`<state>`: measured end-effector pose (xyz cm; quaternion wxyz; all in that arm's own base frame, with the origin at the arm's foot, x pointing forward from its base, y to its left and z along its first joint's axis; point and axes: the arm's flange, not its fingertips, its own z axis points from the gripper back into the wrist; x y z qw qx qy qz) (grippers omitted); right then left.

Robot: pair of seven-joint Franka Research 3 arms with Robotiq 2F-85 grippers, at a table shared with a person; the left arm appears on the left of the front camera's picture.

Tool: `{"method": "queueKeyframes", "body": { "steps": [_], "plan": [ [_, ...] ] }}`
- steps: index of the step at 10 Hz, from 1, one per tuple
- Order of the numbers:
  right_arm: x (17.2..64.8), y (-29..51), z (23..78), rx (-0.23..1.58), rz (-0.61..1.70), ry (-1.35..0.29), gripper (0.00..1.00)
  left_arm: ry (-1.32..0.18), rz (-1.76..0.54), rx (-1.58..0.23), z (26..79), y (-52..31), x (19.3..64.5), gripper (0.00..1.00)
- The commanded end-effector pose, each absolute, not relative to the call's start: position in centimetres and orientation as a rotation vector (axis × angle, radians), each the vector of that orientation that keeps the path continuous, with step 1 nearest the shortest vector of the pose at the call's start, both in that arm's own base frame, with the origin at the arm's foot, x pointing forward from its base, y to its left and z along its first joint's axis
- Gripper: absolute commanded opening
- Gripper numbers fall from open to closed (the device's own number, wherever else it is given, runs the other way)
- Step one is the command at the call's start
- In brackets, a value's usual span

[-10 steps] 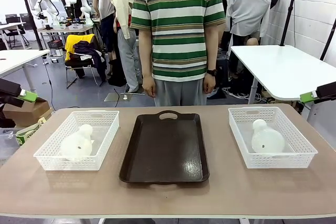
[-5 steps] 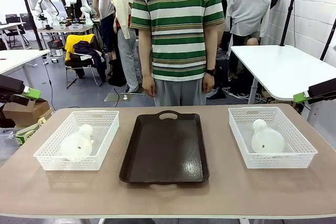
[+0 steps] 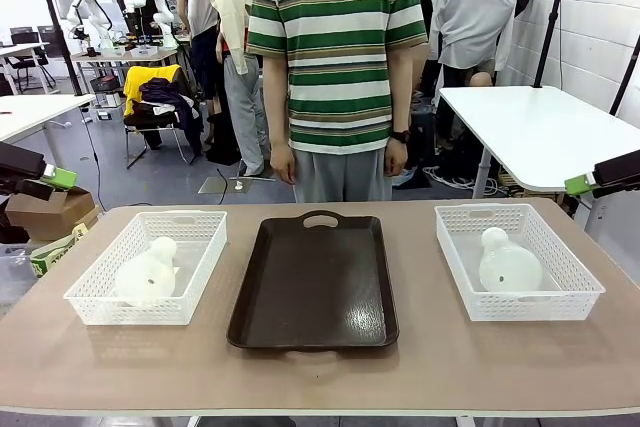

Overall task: Prepare the laboratory tools.
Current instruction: Pick up the Big flask that the person points to.

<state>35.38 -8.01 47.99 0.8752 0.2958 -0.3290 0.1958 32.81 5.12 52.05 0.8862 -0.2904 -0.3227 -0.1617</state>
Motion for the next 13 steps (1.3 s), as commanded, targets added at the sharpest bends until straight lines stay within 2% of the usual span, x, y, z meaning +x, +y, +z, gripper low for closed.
{"method": "queueKeyframes", "body": {
  "steps": [1, 13],
  "plan": [
    [35.61, -7.97, 47.68, 0.631, 0.425, -0.698, 1.00, -0.673, -0.358, -0.612, 51.97, 5.35, 32.79, 1.00],
    [35.61, -7.97, 47.68, 0.631, 0.425, -0.698, 1.00, -0.673, -0.358, -0.612, 51.97, 5.35, 32.79, 1.00]
  ]
}}
